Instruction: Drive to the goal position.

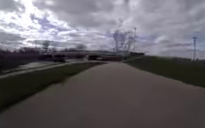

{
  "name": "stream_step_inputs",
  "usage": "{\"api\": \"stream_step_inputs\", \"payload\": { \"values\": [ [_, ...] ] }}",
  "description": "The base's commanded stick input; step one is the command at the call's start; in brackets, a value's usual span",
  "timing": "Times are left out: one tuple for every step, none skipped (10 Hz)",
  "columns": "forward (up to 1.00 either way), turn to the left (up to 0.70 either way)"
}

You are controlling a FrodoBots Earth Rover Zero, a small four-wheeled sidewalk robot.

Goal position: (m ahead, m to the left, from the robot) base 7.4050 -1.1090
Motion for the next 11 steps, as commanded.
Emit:
{"api": "stream_step_inputs", "payload": {
  "values": [
    [1.0,-0.25],
    [1.0,-0.4],
    [1.0,-0.4],
    [1.0,-0.4],
    [1.0,-0.4],
    [1.0,-0.4],
    [1.0,-0.4],
    [1.0,-0.4],
    [1.0,-0.4],
    [1.0,-0.4],
    [1.0,-0.4]
  ]
}}
